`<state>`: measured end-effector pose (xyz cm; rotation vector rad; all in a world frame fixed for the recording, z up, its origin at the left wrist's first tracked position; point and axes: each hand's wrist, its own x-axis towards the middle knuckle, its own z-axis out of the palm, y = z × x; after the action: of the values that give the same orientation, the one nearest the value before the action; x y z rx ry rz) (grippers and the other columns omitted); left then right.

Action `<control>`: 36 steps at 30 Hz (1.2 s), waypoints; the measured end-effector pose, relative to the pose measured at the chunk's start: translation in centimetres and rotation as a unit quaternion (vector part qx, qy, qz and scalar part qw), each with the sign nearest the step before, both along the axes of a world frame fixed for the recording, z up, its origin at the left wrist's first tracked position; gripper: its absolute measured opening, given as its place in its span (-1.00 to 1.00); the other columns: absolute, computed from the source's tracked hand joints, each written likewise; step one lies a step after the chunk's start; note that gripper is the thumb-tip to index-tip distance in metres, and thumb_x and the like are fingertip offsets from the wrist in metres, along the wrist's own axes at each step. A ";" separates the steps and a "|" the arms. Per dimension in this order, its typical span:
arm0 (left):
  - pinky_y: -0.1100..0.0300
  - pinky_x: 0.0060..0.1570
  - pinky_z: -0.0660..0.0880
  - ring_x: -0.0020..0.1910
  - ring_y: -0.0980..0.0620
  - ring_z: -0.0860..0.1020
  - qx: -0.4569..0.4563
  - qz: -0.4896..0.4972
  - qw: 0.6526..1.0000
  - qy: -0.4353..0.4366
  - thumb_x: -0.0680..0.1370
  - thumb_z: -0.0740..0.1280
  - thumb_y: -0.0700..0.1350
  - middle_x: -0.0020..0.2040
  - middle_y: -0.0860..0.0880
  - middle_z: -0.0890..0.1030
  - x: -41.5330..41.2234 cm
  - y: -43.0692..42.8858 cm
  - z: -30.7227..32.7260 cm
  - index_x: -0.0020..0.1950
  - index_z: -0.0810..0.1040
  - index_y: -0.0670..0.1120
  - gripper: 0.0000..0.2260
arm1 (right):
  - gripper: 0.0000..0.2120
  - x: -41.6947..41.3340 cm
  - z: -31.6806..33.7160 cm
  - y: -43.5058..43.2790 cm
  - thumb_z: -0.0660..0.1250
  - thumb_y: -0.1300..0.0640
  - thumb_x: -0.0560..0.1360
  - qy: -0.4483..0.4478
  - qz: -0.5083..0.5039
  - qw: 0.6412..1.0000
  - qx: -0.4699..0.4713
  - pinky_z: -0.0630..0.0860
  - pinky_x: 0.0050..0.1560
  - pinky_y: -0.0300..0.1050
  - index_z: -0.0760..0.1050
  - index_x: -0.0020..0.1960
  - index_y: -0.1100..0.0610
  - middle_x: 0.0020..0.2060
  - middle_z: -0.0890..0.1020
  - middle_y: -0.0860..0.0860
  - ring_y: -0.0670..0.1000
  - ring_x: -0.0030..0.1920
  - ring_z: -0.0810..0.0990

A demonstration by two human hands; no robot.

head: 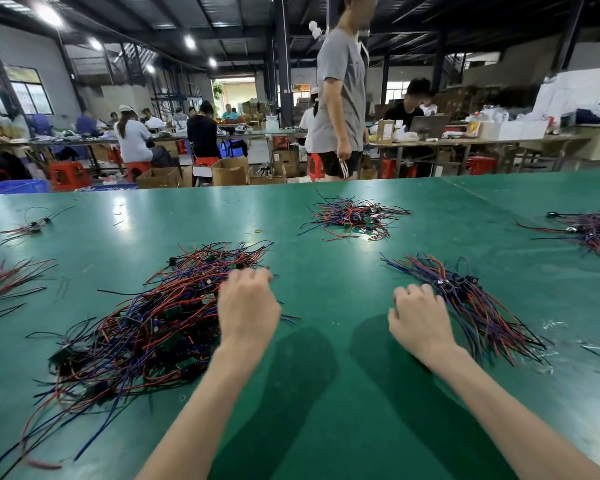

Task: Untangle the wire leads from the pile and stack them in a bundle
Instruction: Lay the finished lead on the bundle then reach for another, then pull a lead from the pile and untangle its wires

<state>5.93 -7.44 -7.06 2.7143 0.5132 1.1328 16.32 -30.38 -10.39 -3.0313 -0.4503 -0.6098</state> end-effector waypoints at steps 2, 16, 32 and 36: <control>0.08 0.09 0.34 0.07 -0.08 0.47 -0.012 0.089 0.996 -0.018 0.45 0.29 -0.31 0.06 -0.12 0.62 -0.4 2.9 1.2 0.18 0.58 -0.11 -0.67 | -0.82 -0.3 -0.8 0.7 0.13 0.06 0.55 0.016 0.034 0.999 -0.006 0.33 0.12 -0.05 0.44 0.08 0.07 0.09 0.52 0.02 0.07 0.17 0.41; -0.02 0.09 0.28 0.07 -0.21 0.47 -0.098 0.221 0.968 0.064 0.51 0.34 -0.18 -0.08 -0.16 0.64 -2.0 9.2 2.2 -0.05 0.66 -0.06 -0.89 | -0.82 -0.1 -2.3 1.2 0.10 0.09 0.57 0.007 0.086 0.994 0.061 0.32 0.10 -0.08 0.44 0.07 0.09 0.06 0.48 0.01 0.05 0.12 0.40; 0.00 -0.06 0.51 -0.09 -0.21 0.60 -0.155 0.124 0.962 -0.189 0.48 0.43 -0.11 -0.08 -0.21 0.67 -2.9 10.3 8.0 -0.02 0.64 -0.20 -0.83 | -0.84 0.1 -2.3 1.1 0.12 0.07 0.56 0.010 0.085 0.993 0.078 0.31 0.10 -0.09 0.44 0.05 0.07 0.04 0.47 0.00 0.05 0.10 0.39; 0.10 -0.05 0.46 -0.13 -0.14 0.61 -0.132 0.080 0.946 -0.286 0.48 0.43 -0.07 -0.08 -0.20 0.67 -3.2 9.9 8.5 -0.04 0.62 -0.22 -0.78 | -0.84 -0.1 -2.2 1.1 0.11 0.07 0.56 0.012 0.078 0.994 0.070 0.32 0.10 -0.09 0.43 0.05 0.06 0.05 0.46 -0.01 0.04 0.11 0.39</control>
<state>2.77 2.42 1.39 2.0137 0.7292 1.6680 16.25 -29.26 -12.55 -2.8348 -0.6088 -0.5705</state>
